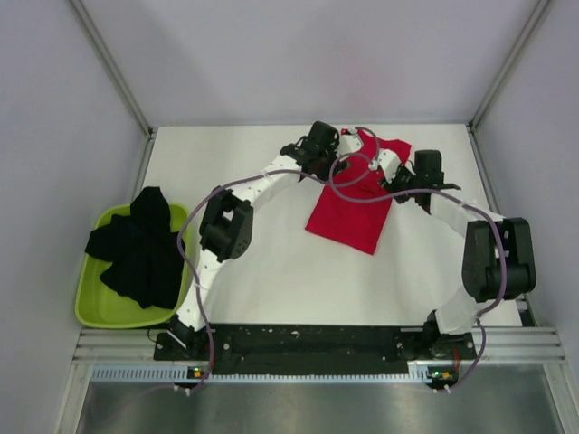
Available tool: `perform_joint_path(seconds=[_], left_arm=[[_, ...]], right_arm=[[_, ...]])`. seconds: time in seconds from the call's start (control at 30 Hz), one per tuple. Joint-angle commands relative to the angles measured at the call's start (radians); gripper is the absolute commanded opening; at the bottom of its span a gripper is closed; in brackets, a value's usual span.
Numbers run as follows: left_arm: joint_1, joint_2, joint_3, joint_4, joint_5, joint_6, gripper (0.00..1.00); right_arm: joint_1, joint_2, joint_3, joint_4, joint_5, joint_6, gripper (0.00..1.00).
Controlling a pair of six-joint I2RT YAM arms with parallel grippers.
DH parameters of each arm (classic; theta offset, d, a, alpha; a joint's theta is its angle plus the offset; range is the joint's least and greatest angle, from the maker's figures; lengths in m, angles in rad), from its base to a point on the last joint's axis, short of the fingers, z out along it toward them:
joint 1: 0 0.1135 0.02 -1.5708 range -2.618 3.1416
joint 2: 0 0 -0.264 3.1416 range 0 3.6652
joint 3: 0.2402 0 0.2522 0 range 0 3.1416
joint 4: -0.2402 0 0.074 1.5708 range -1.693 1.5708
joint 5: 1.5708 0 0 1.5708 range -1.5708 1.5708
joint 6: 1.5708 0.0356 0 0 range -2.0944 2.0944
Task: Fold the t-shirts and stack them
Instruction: Fold the folded rectangular tshirt in 1/3 of the way, then grab one side of the 2/3 rectangular tshirt with both arms
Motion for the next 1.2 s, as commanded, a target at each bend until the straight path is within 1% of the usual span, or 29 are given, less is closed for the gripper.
perform_joint_path(seconds=[0.0,0.03,0.07,0.1,0.13,0.17,0.2,0.23,0.27,0.3,0.37,0.4,0.47,0.5,0.57,0.73,0.83,0.87,0.97,1.03,1.07,1.1,1.13,1.17], left_arm=[[0.013,-0.032,0.170,0.014,-0.058,0.039,0.74],[0.016,-0.056,0.179,-0.008,-0.037,0.046,0.74],[0.020,-0.087,0.166,-0.042,0.001,0.064,0.72],[0.022,-0.136,0.097,-0.074,0.100,0.094,0.69],[0.024,-0.197,0.001,-0.103,0.194,0.151,0.66],[0.022,-0.255,-0.093,-0.140,0.342,0.221,0.65],[0.024,-0.314,-0.192,-0.189,0.448,0.324,0.65],[0.021,-0.351,-0.262,-0.239,0.530,0.419,0.65],[0.019,-0.372,-0.317,-0.286,0.564,0.487,0.66],[0.007,-0.382,-0.360,-0.319,0.549,0.530,0.68],[-0.022,-0.391,-0.437,-0.320,0.481,0.556,0.71],[-0.033,-0.398,-0.474,-0.306,0.471,0.566,0.71],[-0.042,-0.414,-0.534,-0.275,0.477,0.569,0.72],[-0.048,-0.409,-0.544,-0.260,0.468,0.566,0.73],[-0.061,-0.392,-0.554,-0.226,0.422,0.553,0.73],[-0.067,-0.342,-0.551,-0.133,0.381,0.512,0.72],[-0.071,-0.319,-0.549,-0.111,0.367,0.518,0.69],[-0.073,-0.311,-0.551,-0.110,0.359,0.520,0.67],[-0.076,-0.302,-0.570,-0.093,0.336,0.538,0.56],[-0.076,-0.302,-0.574,-0.088,0.354,0.538,0.45],[-0.078,-0.300,-0.574,-0.087,0.370,0.532,0.39],[-0.079,-0.299,-0.572,-0.084,0.380,0.527,0.30],[-0.081,-0.296,-0.574,-0.080,0.387,0.526,0.23],[-0.085,-0.294,-0.574,-0.074,0.387,0.521,0.10]], right_arm=[[-0.054,-0.058,0.171,0.028,-0.055,0.160,0.42],[-0.054,-0.089,0.180,-0.004,-0.101,0.163,0.46],[-0.052,-0.127,0.180,-0.031,-0.152,0.171,0.46],[-0.045,-0.166,0.163,-0.063,-0.214,0.162,0.46],[-0.028,-0.222,0.124,-0.101,-0.247,0.115,0.47],[0.001,-0.306,0.069,-0.127,-0.288,0.037,0.47],[0.027,-0.366,-0.011,-0.153,-0.322,-0.073,0.47],[0.055,-0.437,-0.085,-0.163,-0.350,-0.169,0.50],[0.076,-0.488,-0.163,-0.166,-0.355,-0.209,0.53],[0.093,-0.529,-0.214,-0.175,-0.344,-0.206,0.54],[0.113,-0.569,-0.266,-0.248,-0.342,-0.208,0.54],[0.139,-0.580,-0.286,-0.285,-0.320,-0.231,0.54],[0.222,-0.593,-0.341,-0.296,-0.214,-0.267,0.54],[0.256,-0.582,-0.351,-0.296,-0.171,-0.266,0.54],[0.279,-0.538,-0.357,-0.296,-0.141,-0.251,0.53],[0.288,-0.418,-0.374,-0.264,-0.069,-0.281,0.52],[0.298,-0.347,-0.372,-0.195,-0.022,-0.269,0.51],[0.296,-0.327,-0.366,-0.195,-0.008,-0.268,0.51],[0.298,-0.278,-0.361,-0.206,0.027,-0.274,0.48],[0.302,-0.266,-0.369,-0.207,0.038,-0.278,0.40],[0.305,-0.261,-0.369,-0.213,0.044,-0.278,0.32],[0.304,-0.260,-0.368,-0.219,0.049,-0.280,0.21],[0.305,-0.261,-0.364,-0.226,0.050,-0.280,0.14],[0.305,-0.266,-0.363,-0.229,0.047,-0.281,0.09]])
